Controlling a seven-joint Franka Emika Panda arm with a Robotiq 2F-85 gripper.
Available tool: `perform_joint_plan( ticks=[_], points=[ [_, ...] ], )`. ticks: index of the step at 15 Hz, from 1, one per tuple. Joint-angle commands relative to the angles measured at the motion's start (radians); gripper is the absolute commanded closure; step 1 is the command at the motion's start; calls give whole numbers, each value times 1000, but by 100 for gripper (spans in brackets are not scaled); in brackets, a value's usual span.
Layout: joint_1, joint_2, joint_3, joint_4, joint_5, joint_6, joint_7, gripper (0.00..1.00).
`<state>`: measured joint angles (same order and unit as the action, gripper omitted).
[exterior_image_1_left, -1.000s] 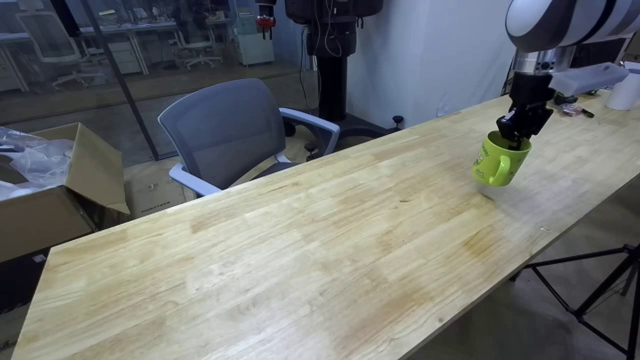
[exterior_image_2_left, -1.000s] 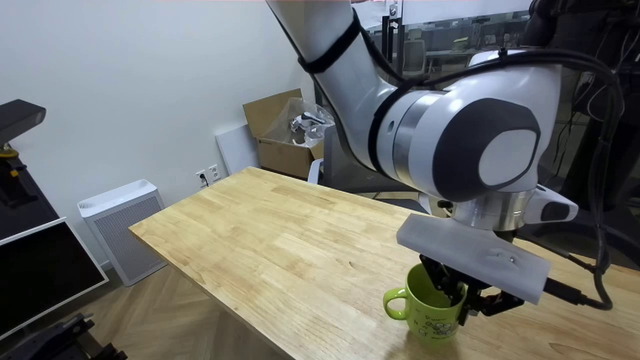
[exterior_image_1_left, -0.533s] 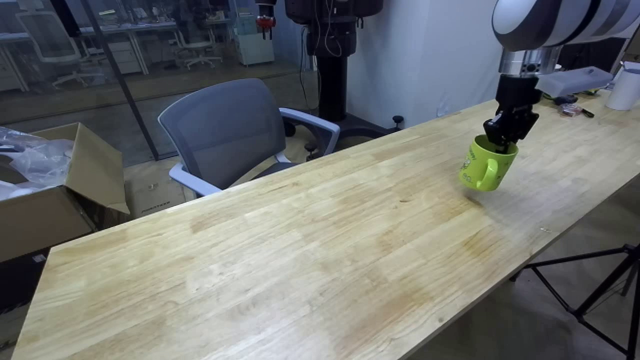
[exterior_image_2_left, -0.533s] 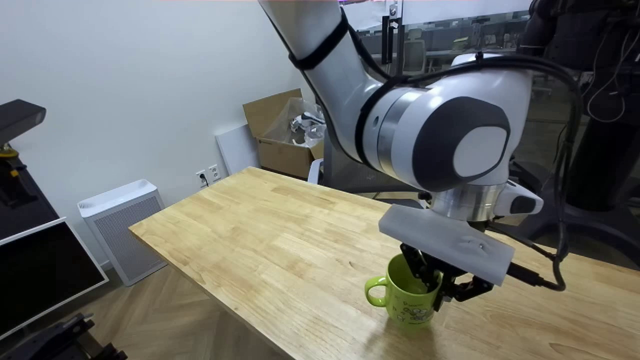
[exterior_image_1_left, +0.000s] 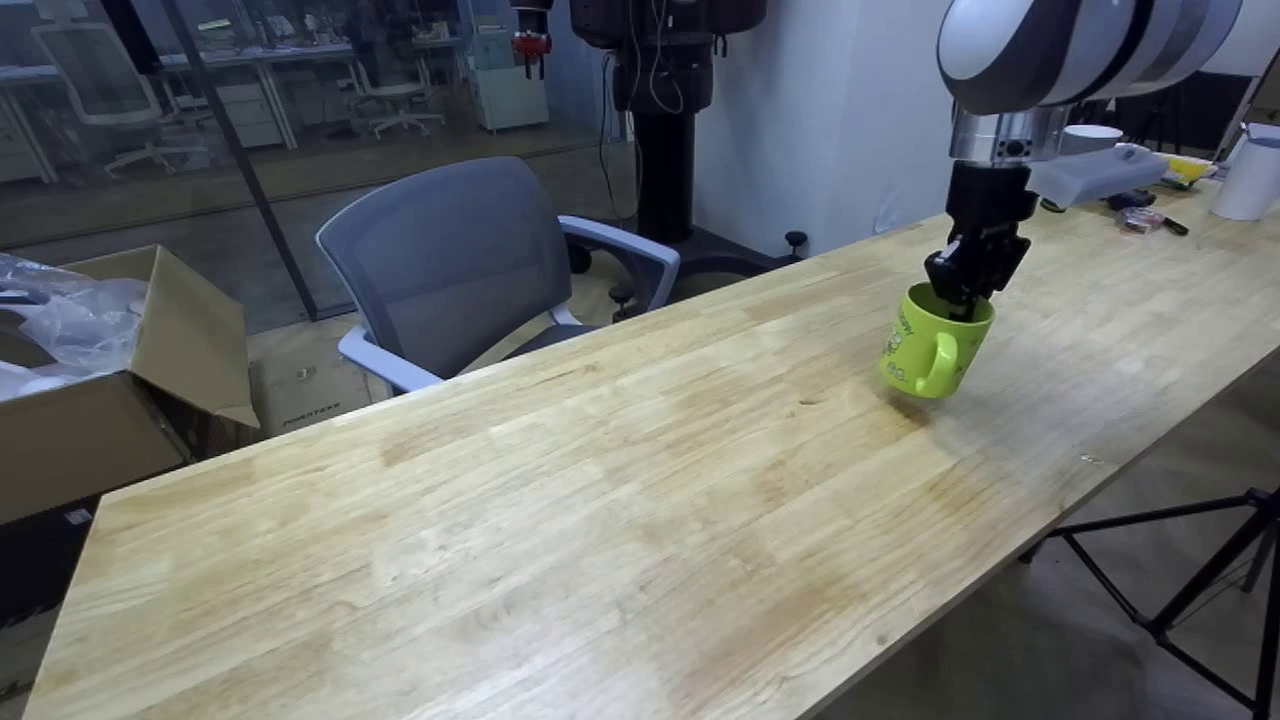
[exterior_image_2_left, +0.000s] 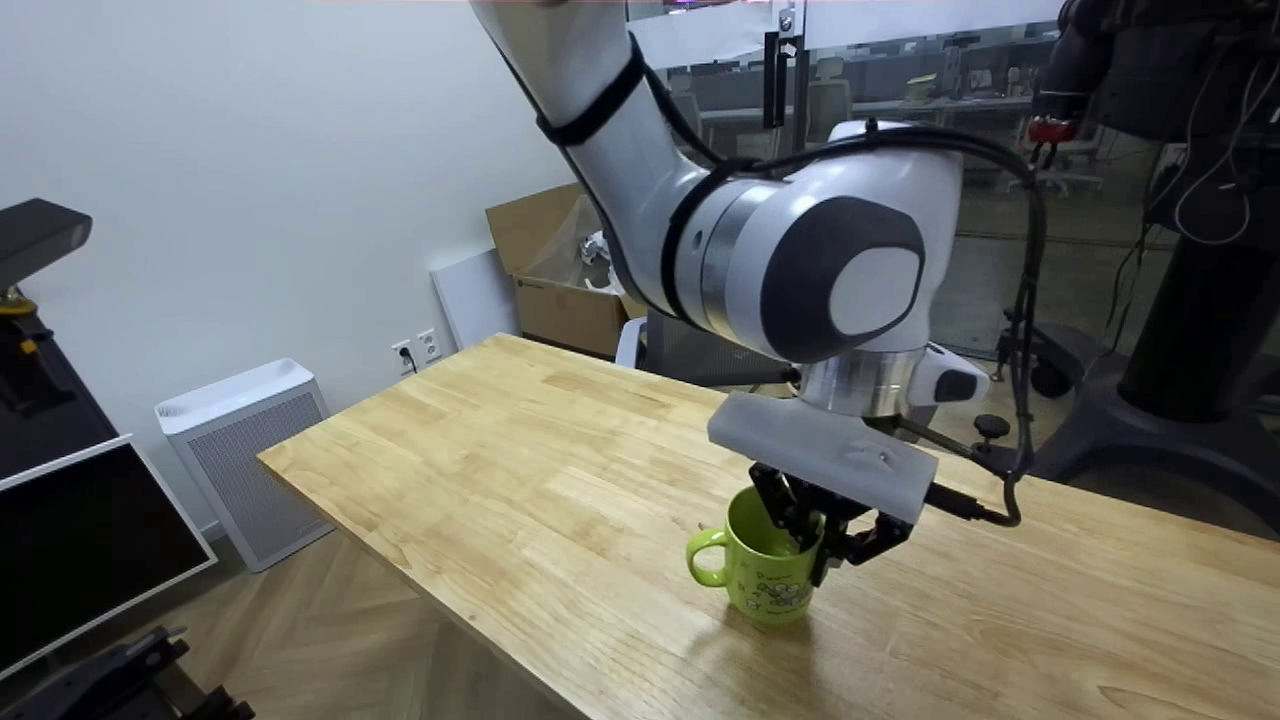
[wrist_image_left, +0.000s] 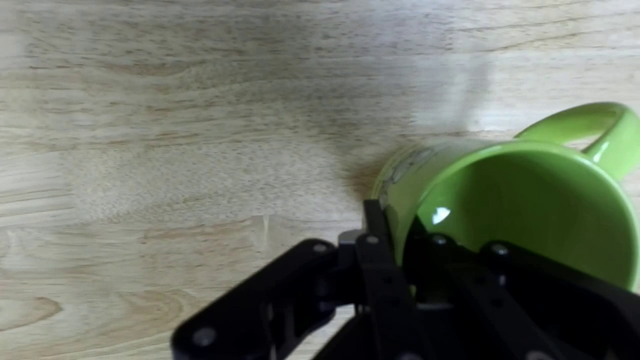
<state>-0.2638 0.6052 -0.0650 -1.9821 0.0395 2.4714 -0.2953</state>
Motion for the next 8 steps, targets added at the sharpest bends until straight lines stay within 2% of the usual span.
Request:
perform_joint_plan(
  ticks=[1,8],
  points=[
    [32,8,6,19,-15,-24,32,97],
    [85,62,-3,41,-45,-22,58,97]
  ],
)
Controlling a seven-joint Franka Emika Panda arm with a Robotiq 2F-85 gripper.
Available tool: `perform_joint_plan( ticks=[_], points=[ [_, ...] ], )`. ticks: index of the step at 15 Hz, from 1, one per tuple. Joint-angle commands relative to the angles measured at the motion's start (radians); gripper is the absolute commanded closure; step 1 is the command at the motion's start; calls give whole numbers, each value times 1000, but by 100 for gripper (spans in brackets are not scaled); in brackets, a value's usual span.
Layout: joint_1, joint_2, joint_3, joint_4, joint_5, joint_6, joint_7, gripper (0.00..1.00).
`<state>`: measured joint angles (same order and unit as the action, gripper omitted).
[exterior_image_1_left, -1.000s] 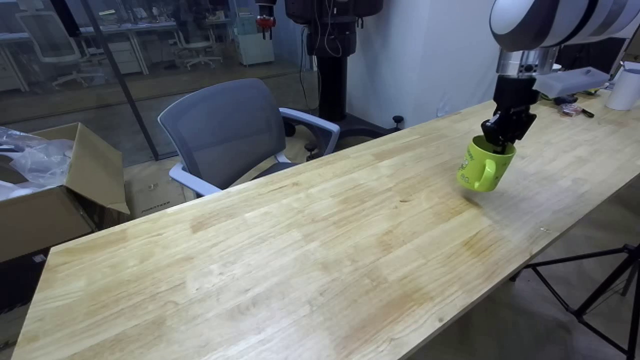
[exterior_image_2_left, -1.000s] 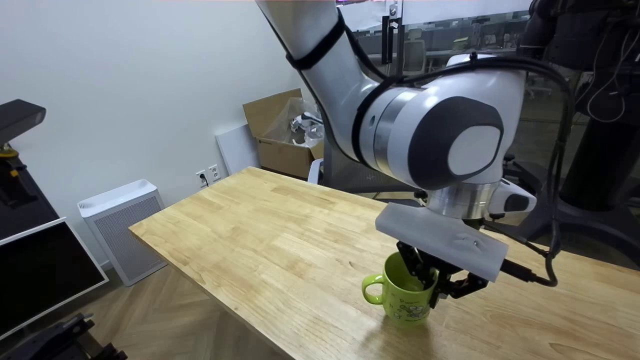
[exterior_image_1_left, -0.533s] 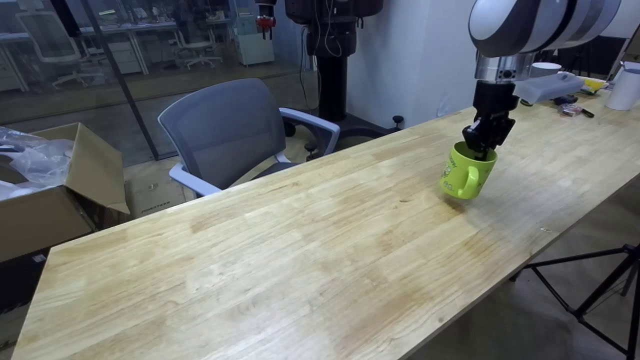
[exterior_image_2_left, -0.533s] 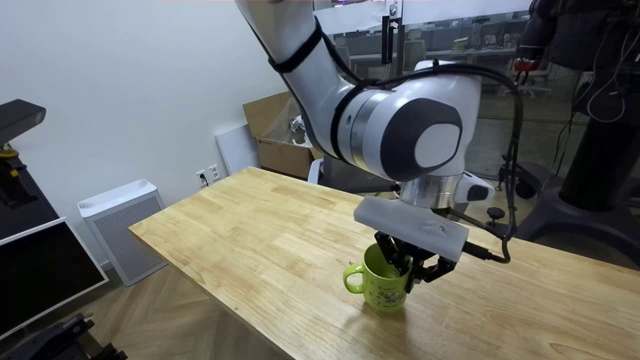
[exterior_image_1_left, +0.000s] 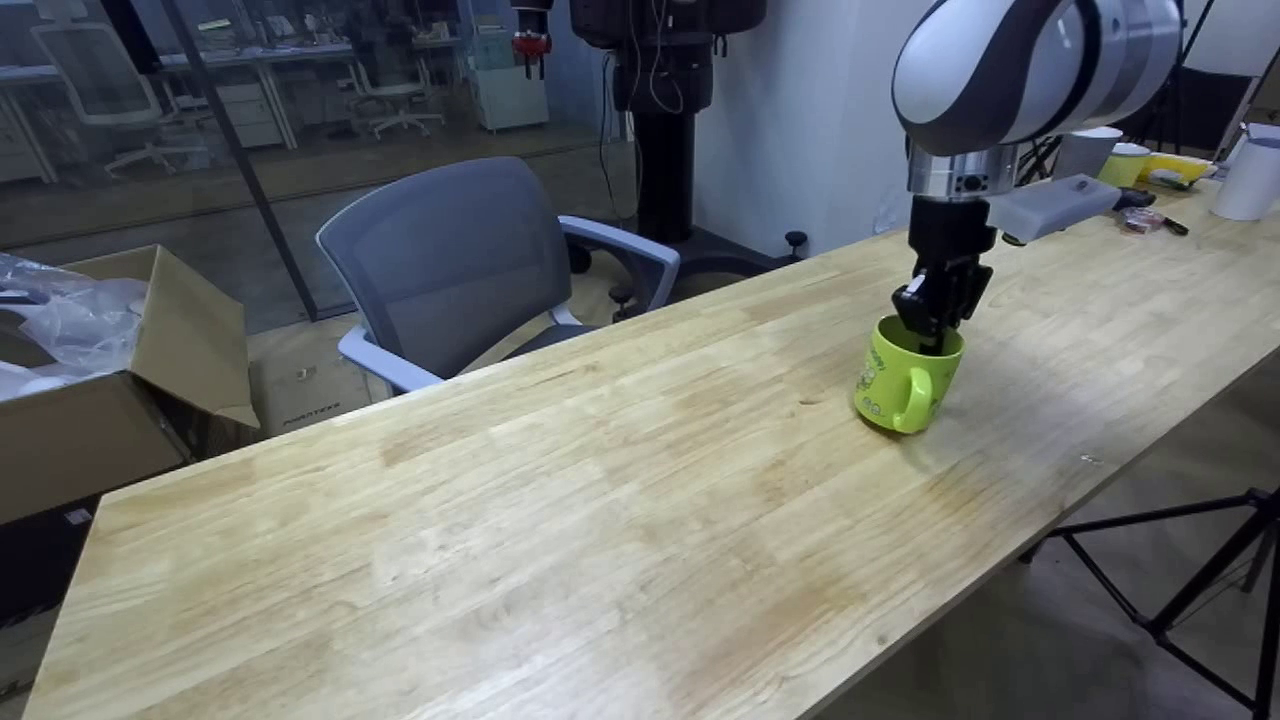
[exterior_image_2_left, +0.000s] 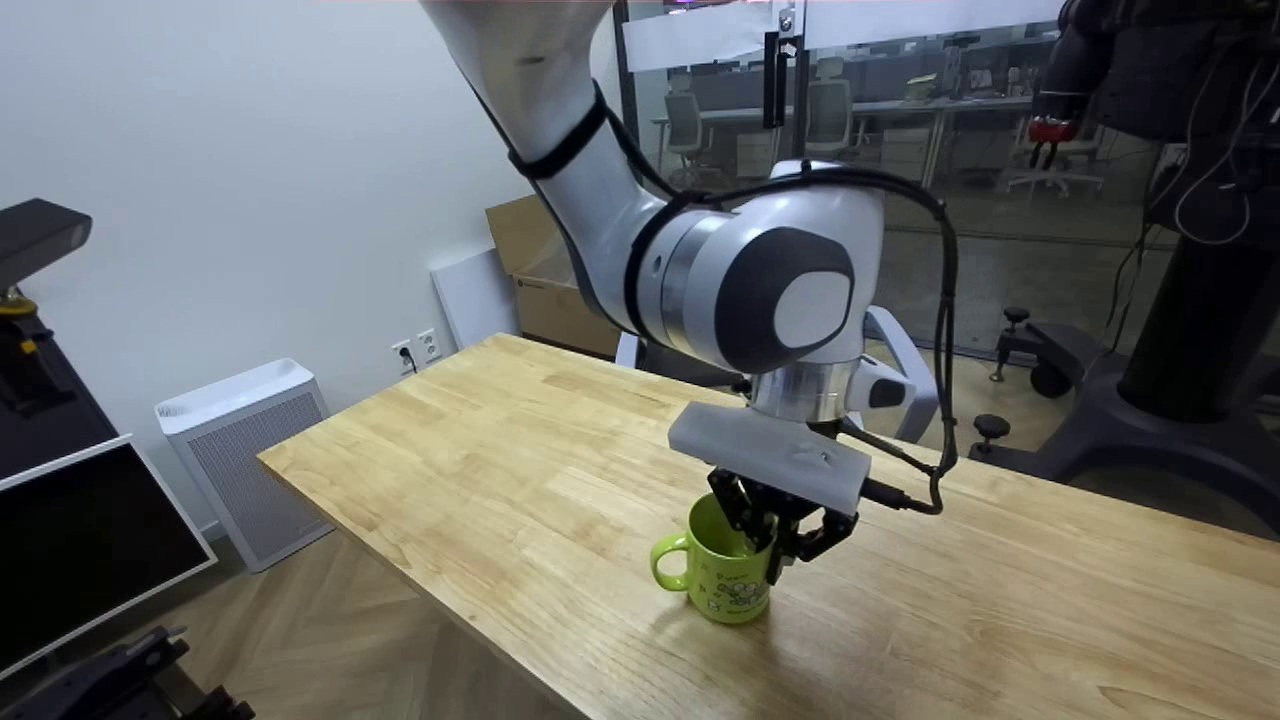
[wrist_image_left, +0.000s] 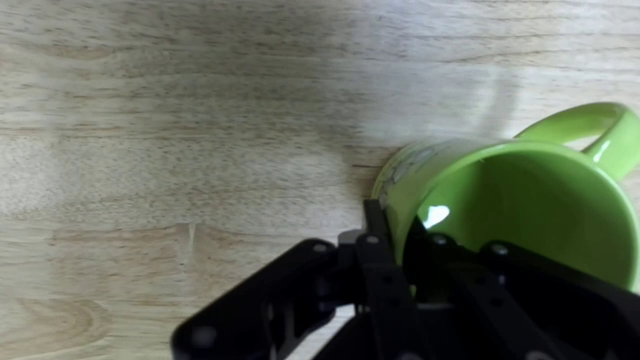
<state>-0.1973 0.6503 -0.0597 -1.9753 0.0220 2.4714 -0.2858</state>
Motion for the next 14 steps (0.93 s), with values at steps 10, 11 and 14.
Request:
perform_joint_plan(
  ticks=[10,11,14],
  points=[
    [44,35,-36,42,-67,2,89,97],
    [46,37,-39,43,-72,3,95,65],
    [54,42,-50,49,-86,-1,111,52]
  ],
)
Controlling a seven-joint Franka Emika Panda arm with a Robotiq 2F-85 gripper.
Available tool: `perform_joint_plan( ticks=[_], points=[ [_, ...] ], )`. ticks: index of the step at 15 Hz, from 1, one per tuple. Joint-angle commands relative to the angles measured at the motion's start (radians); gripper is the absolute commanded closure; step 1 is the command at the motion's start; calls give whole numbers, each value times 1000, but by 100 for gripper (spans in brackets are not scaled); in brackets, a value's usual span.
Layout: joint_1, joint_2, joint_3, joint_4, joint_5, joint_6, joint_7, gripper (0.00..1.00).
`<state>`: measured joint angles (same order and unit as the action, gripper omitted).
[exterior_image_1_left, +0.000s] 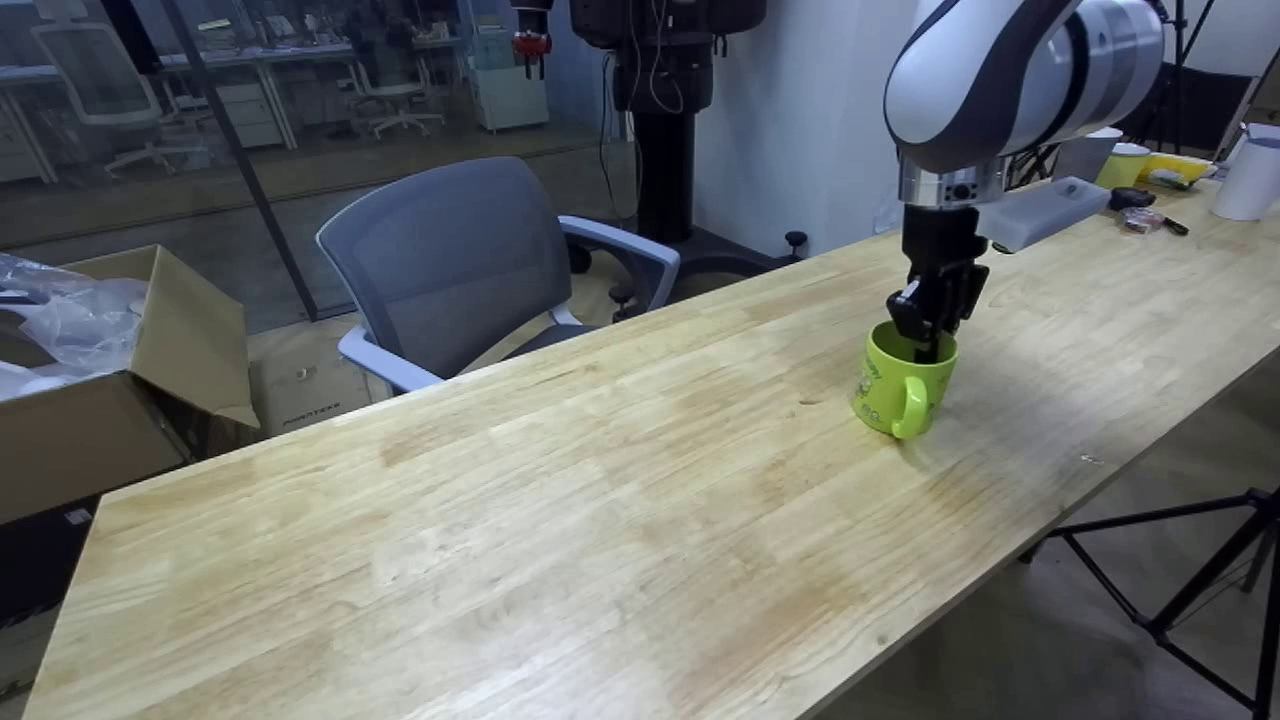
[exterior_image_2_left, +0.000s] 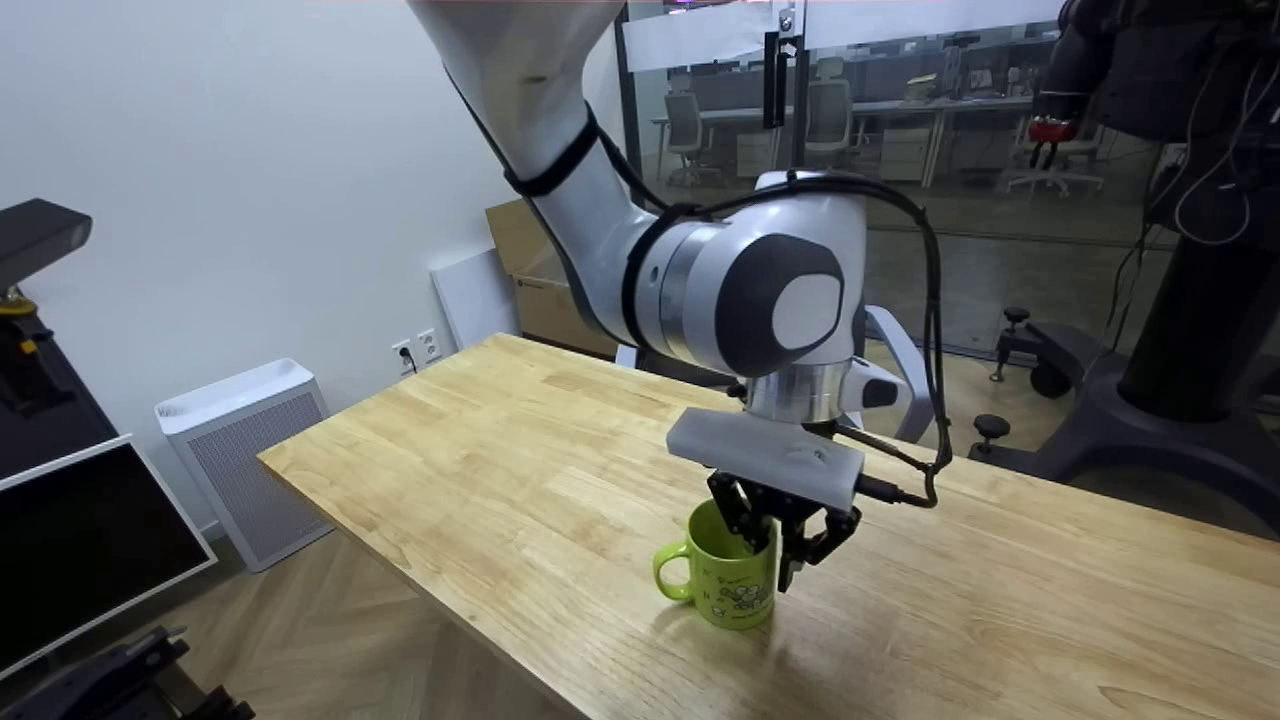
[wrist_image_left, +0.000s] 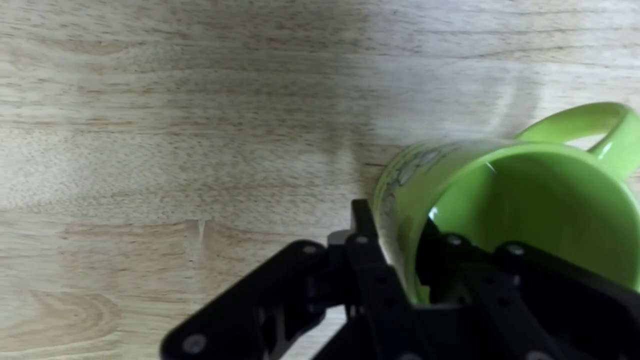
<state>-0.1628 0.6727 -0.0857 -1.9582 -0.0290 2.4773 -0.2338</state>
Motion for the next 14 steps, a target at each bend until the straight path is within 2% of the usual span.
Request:
perform_joint_plan(
  ticks=[1,5,8,14],
  points=[
    [21,22,-28,35,-42,-9,62,45],
    [25,28,-41,43,-57,-16,79,17],
    [27,25,-44,43,-62,-19,86,1],
    [24,-31,-27,39,-49,-38,71,0]
  ],
)
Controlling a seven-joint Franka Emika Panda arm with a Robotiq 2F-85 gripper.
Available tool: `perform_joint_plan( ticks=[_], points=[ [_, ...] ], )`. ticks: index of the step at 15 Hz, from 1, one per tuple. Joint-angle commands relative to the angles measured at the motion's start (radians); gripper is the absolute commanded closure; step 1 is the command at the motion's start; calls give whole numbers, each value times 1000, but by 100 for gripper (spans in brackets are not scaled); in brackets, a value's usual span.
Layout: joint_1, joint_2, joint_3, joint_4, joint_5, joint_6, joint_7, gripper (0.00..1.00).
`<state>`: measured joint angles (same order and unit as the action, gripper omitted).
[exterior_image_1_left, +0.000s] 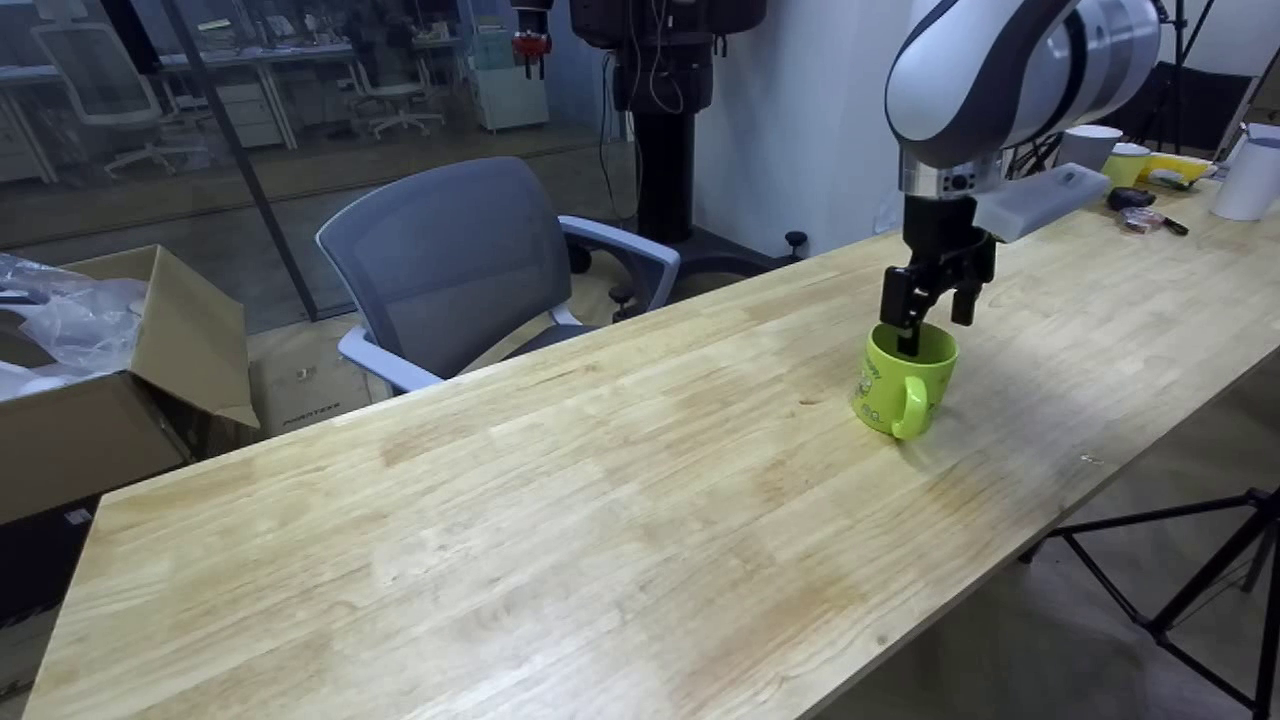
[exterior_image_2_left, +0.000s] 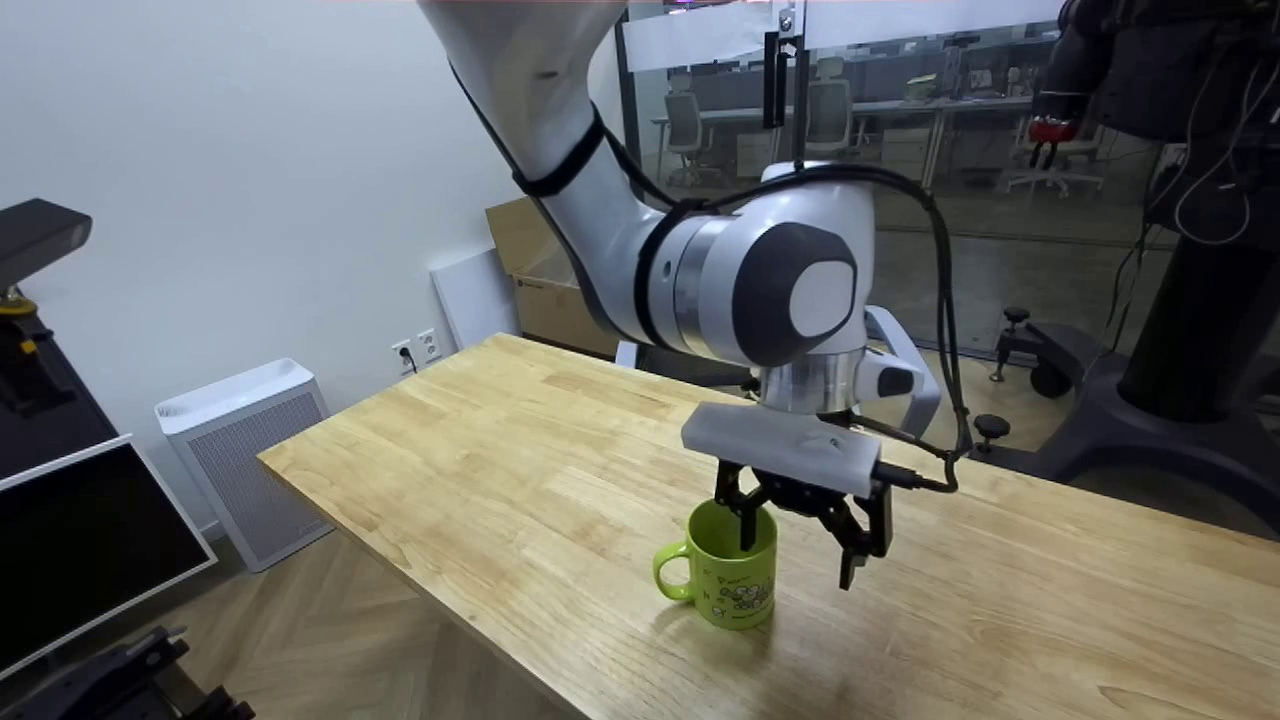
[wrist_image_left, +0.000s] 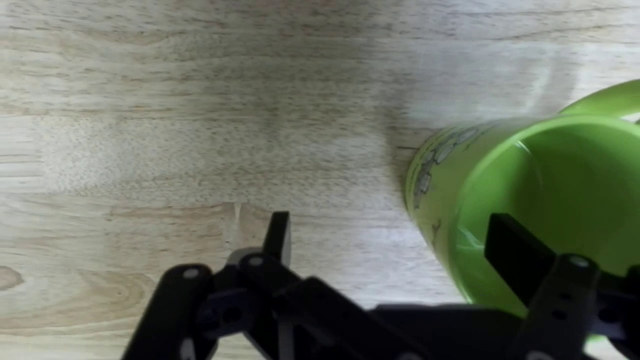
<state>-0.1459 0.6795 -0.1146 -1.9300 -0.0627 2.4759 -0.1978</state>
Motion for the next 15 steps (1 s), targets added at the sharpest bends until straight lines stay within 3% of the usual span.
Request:
perform_joint_plan(
  ticks=[1,13,15],
  points=[
    [7,-49,2,10,-14,-38,34,0],
    [-19,-200,10,39,17,-145,18,0],
    [-18,-187,10,32,1,-117,1,0]
  ],
)
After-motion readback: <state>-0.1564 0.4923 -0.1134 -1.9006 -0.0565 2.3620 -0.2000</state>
